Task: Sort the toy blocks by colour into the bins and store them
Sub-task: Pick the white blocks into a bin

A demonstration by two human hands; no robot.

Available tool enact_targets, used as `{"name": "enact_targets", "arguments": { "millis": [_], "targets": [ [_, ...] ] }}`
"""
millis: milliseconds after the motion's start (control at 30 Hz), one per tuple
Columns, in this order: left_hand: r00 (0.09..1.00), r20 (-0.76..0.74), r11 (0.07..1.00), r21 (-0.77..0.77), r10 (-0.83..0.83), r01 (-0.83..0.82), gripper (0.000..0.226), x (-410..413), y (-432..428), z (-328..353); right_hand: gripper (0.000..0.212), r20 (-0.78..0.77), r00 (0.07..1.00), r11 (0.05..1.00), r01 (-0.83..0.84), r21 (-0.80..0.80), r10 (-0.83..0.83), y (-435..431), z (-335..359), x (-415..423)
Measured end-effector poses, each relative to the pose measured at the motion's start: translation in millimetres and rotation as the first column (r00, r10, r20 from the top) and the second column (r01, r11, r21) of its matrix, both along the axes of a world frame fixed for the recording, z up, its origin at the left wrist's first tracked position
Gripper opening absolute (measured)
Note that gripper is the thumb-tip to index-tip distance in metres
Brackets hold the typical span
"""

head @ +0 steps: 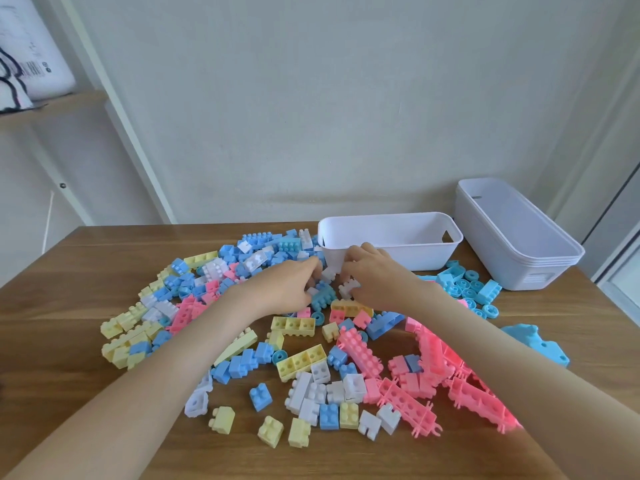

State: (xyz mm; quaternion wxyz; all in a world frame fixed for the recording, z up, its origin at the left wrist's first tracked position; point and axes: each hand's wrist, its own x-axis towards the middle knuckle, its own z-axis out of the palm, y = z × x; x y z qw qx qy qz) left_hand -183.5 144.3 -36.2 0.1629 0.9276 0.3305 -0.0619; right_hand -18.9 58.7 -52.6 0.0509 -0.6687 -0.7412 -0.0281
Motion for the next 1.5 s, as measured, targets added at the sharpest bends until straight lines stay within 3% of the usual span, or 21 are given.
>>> {"name": "enact_targets", "arguments": {
  "millis": [133, 300, 433, 567, 667, 833, 1000, 1167, 1300, 1500],
  "targets": [
    [0.998, -0.042, 0.998, -0.046, -0.040, 0.038, 0.031, -4.5, 2.4, 0.3, 0.023, -0.072, 0.997, 0.998, 0.014, 0.067, -0.009, -6.6, 3.1, 4.1],
    [0.996, -0.025, 0.992, 0.092, -0.080, 0.083, 0.016, -3.3, -3.9, -0.8, 0.020, -0.169, 0.984, 0.982, 0.078, 0.174, -0.048, -10.5, 7.9, 7.1],
    [0.995, 0.037, 0.986, 0.144, -0.096, 0.089, 0.010, -7.6, -6.0, 5.9, 0.017, -0.416, 0.906, 0.966, 0.176, 0.192, -0.083, -12.0, 25.7, 17.2],
    [0.949, 0.312, 0.997, 0.077, -0.043, 0.020, 0.011, -5.4, -8.3, 31.0, 0.014, -0.577, 0.807, 0.895, 0.345, 0.282, -0.129, -6.7, 43.1, 38.8],
    [0.879, 0.475, 0.996, 0.088, -0.033, -0.010, 0.017, 11.1, -8.1, 43.3, 0.016, -0.609, 0.766, 0.868, 0.430, 0.247, -0.206, -0.4, 42.4, 56.2],
    [0.887, 0.461, 0.994, 0.106, -0.025, -0.027, 0.029, 53.2, 0.0, 41.8, 0.034, -0.514, 0.802, 0.897, 0.423, 0.130, -0.304, 5.0, 28.8, 60.2],
    [0.934, 0.351, 0.996, -0.080, 0.068, -0.042, 0.047, 59.1, 3.0, 27.8, 0.029, -0.378, 0.914, 0.948, 0.238, 0.212, -0.145, -2.2, 22.0, 35.9],
    [0.901, 0.420, 0.994, -0.052, 0.107, -0.094, 0.047, 33.9, 0.8, 21.5, 0.025, -0.263, 0.964, 0.998, 0.053, 0.033, -0.042, -4.5, 13.5, -0.4],
    [0.972, 0.221, 0.996, 0.003, 0.084, -0.087, 0.050, 0.8, 7.4, 23.9, 0.040, -0.107, 0.993, 0.989, 0.040, -0.141, -0.055, 6.7, 4.9, -21.5],
    [0.992, 0.022, 0.991, 0.052, 0.124, -0.125, 0.034, -43.2, 15.8, 25.2, 0.044, 0.023, 0.991, 0.972, 0.132, -0.196, -0.130, 24.2, 0.5, -34.3]
  ]
}}
